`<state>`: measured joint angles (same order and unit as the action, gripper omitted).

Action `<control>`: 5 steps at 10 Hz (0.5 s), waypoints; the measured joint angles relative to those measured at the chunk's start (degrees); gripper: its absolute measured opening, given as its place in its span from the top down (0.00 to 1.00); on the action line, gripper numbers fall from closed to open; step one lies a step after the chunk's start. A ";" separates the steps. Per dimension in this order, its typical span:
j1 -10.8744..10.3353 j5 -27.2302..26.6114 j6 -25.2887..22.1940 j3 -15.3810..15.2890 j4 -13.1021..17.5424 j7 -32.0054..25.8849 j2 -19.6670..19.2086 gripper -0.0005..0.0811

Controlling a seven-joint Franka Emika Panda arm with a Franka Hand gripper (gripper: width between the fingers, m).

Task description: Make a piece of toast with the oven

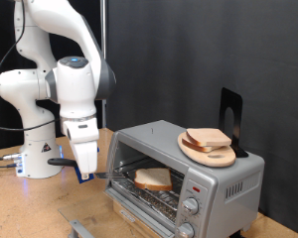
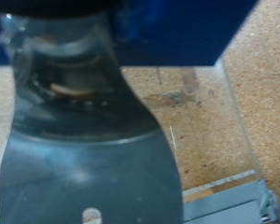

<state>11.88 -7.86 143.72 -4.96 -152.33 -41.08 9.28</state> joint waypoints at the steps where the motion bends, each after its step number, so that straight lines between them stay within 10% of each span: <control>1: 0.06 -1.41 -0.67 0.81 -0.60 -1.32 0.63 0.51; 5: 0.04 -12.59 -2.90 2.72 -1.25 -3.37 2.92 0.51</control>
<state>11.92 -20.45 140.82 -2.23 -153.58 -44.45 12.20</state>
